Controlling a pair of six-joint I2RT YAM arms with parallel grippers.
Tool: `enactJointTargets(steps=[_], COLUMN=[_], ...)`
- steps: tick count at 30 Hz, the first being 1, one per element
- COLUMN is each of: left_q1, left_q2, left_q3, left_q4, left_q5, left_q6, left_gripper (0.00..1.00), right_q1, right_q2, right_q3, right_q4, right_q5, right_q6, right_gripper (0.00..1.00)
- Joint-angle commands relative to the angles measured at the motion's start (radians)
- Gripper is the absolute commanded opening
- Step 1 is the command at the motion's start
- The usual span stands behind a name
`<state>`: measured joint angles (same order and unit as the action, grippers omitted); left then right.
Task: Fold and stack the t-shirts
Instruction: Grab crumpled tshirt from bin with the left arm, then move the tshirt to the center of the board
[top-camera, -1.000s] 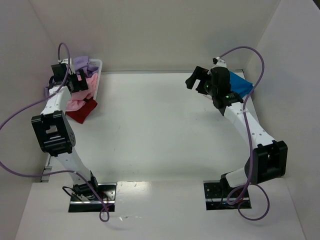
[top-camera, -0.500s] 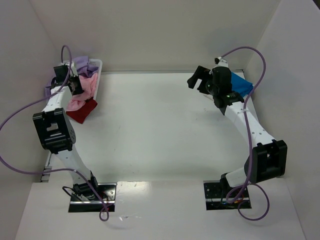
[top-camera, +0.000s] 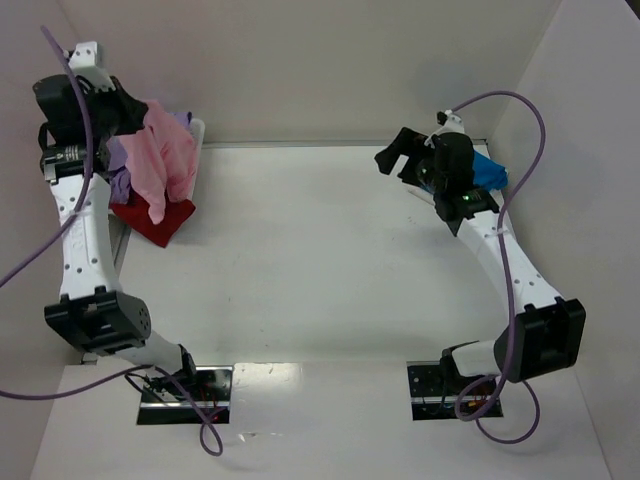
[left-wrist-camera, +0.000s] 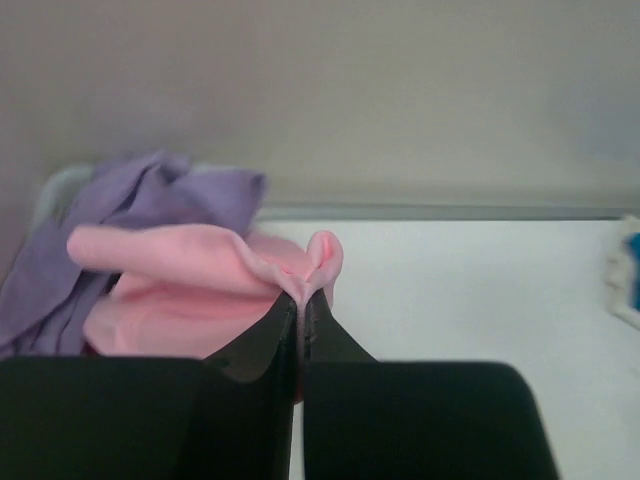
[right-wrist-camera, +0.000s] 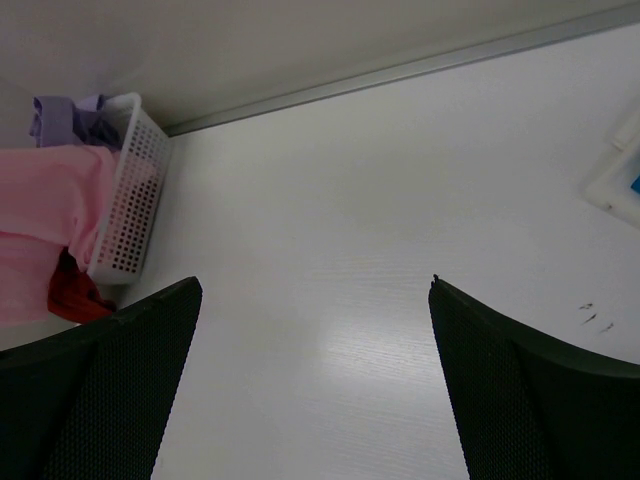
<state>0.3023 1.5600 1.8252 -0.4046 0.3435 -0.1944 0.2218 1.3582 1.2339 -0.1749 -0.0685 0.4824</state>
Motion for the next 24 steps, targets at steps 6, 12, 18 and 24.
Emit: enactJointTargets(steps=[6,12,18,24], left_q1=[-0.245,-0.455,-0.54,-0.64], left_q2=[-0.17,-0.215,-0.229,-0.152], left_q3=[0.149,0.1,-0.156,-0.27], left_q4=[-0.013,0.0,0.0,0.009], left_q5=[0.462,0.589,0.588,0.349], left_q6=[-0.129,-0.178,-0.114,-0.046], left_gripper=[0.0,0.0,0.0,0.0], right_q1=[-0.007,-0.007,-0.007,-0.007], right_q2=[-0.223,-0.298,-0.32,-0.289], right_q3=[-0.126,-0.207,-0.208,-0.22], right_q4=[0.074,0.115,0.077,0.029], right_q5=[-0.079,-0.163,-0.123,-0.151], right_q6=[0.047,0.087,0.052,0.008], right_gripper=[1.0,1.0,1.0,1.0])
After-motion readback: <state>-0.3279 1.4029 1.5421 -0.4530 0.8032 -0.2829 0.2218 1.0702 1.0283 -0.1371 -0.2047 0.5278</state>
